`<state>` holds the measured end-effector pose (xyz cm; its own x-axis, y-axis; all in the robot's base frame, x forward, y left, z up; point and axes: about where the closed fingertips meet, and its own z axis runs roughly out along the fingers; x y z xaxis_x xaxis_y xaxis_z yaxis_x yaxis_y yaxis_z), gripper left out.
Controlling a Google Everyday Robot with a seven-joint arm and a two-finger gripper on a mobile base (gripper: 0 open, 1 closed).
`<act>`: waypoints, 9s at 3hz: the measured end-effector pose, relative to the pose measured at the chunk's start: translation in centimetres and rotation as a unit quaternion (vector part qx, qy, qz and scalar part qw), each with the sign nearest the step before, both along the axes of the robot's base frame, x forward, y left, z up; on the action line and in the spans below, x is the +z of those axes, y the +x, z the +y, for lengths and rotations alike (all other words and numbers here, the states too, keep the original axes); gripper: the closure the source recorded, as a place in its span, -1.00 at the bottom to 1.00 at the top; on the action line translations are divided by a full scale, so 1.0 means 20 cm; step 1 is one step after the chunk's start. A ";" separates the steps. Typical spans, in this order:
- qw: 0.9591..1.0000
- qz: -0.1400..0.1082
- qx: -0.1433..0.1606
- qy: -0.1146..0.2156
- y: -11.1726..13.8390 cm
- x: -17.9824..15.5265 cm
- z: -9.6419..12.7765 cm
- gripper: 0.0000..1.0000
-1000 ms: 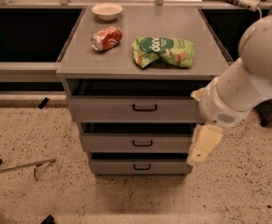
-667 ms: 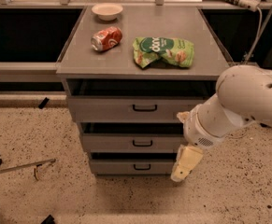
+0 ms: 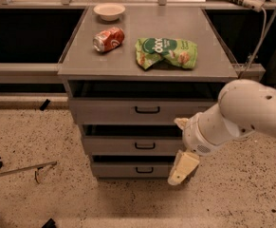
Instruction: Open middle drawer
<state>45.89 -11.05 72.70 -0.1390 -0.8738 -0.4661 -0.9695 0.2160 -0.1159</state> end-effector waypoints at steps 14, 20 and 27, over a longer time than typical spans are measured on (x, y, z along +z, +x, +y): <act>0.995 -0.057 0.009 0.077 0.83 -1.45 0.27 -1.00; 0.998 -0.034 -0.002 0.044 0.97 -1.61 0.17 -1.00; 0.995 0.020 0.035 0.090 0.71 -1.27 0.23 -1.00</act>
Offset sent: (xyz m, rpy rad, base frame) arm 0.0930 0.0738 -0.1727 0.3113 -0.0975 0.0284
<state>60.04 -6.35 47.26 -0.1025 -0.7848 -0.6112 -0.9858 0.1625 -0.0433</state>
